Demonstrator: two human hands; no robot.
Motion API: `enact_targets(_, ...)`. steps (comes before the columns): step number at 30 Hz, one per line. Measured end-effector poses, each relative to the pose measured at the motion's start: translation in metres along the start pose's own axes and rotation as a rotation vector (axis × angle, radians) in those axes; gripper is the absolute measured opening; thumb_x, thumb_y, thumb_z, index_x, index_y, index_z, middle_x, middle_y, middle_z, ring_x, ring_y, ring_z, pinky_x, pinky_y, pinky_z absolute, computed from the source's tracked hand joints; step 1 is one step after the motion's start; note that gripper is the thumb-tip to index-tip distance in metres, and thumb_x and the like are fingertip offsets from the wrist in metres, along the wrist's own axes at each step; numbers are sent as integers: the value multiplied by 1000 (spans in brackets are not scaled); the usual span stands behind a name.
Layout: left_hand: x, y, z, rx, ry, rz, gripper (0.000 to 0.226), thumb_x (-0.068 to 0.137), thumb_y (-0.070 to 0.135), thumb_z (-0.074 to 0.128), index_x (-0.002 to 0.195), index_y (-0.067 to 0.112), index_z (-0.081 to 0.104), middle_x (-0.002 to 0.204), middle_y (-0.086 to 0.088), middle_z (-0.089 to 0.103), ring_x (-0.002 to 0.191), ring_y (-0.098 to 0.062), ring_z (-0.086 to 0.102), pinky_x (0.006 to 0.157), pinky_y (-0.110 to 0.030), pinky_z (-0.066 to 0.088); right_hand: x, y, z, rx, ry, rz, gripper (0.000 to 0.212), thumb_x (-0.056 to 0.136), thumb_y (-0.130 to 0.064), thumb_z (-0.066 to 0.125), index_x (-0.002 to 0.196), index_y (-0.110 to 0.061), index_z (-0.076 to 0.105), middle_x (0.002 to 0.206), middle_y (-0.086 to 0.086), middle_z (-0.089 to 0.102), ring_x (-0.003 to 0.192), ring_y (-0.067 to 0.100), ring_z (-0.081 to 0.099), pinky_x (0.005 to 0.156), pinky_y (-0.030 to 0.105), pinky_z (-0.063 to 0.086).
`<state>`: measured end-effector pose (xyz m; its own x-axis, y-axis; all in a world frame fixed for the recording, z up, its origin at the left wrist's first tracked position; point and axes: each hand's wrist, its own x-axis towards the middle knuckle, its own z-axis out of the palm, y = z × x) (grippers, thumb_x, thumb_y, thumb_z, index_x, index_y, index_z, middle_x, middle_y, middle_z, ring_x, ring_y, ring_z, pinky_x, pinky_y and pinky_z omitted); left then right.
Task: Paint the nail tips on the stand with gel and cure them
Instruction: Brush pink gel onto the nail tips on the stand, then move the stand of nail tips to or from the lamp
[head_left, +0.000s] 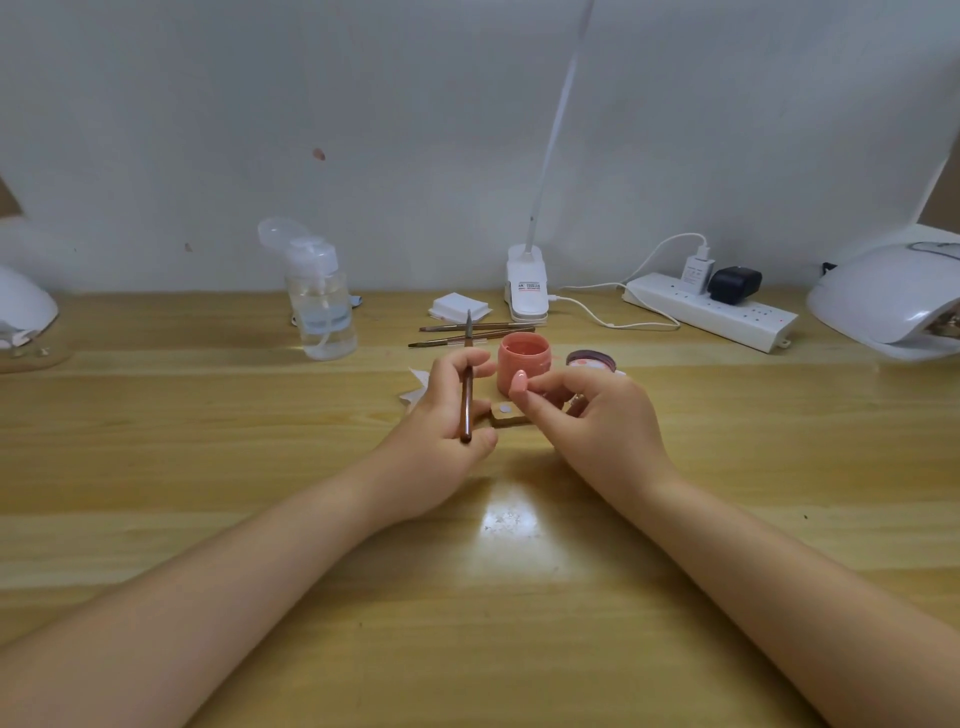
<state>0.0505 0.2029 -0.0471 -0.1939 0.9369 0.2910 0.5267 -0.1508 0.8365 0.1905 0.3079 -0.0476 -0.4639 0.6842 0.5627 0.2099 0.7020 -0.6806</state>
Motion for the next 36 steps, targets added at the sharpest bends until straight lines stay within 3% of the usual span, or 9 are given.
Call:
enact_targets(7,-4,1,2,5,-8,38,62,92,-6,53,120,44,29,129,26,40,108,9,58,90,-9,43,-1,0,1,-219,-76,26,14,83,-41,69,77,-32,76,53,-17,53,58,6,51,53,26,35)
enact_targets(14,-6,2,2,6,-22,23,56,81,18,54,121,48,28,133,28,39,115,2,57,94,-15,44,-3,-1,4,-487,-126,13,23,89,-46,57,89,-33,76,79,-6,70,80,19,61,62,29,44)
enact_targets(17,-7,3,2,-12,-30,19,58,78,20,53,120,50,28,133,29,40,117,2,56,94,-15,45,-4,-2,5,-561,-117,-41,27,90,-47,53,93,-32,75,81,-5,71,81,20,61,59,27,39)
enact_targets(22,-10,5,1,-9,3,22,57,82,11,57,121,44,32,133,23,43,113,1,58,91,-14,47,-7,-10,-8,-559,-100,-97,23,83,-45,59,82,-26,73,67,-6,64,71,18,59,55,25,35)
enact_targets(25,-14,5,-1,34,89,49,60,88,-3,58,123,40,33,133,15,47,109,0,59,87,-18,50,8,-14,-32,-465,11,-105,11,75,-36,66,74,-26,67,54,-12,46,55,11,47,49,24,27)
enact_targets(28,-17,7,-3,67,130,62,60,88,-2,59,125,39,33,132,16,47,109,-2,59,89,-27,53,28,-4,-55,-354,71,-74,9,74,-19,67,81,-25,65,69,-10,49,59,3,44,54,27,34)
enact_targets(31,-18,8,-2,88,137,81,61,88,1,60,125,39,31,133,18,45,111,-3,58,90,-31,52,37,17,-67,-338,73,50,9,77,-11,65,73,-19,66,84,2,51,66,14,48,65,36,46)
enact_targets(33,-18,8,-1,86,146,87,62,87,0,60,124,41,31,134,18,44,110,-4,59,89,-32,53,40,32,-71,-350,76,125,12,78,-12,65,69,-20,67,85,1,51,69,18,48,68,36,46)
enact_targets(36,-18,8,-1,84,158,91,62,87,-1,61,124,40,32,134,17,45,109,-4,59,87,-30,53,42,50,-79,-346,52,203,19,78,-16,66,66,-31,67,78,-8,58,67,8,49,62,26,38)
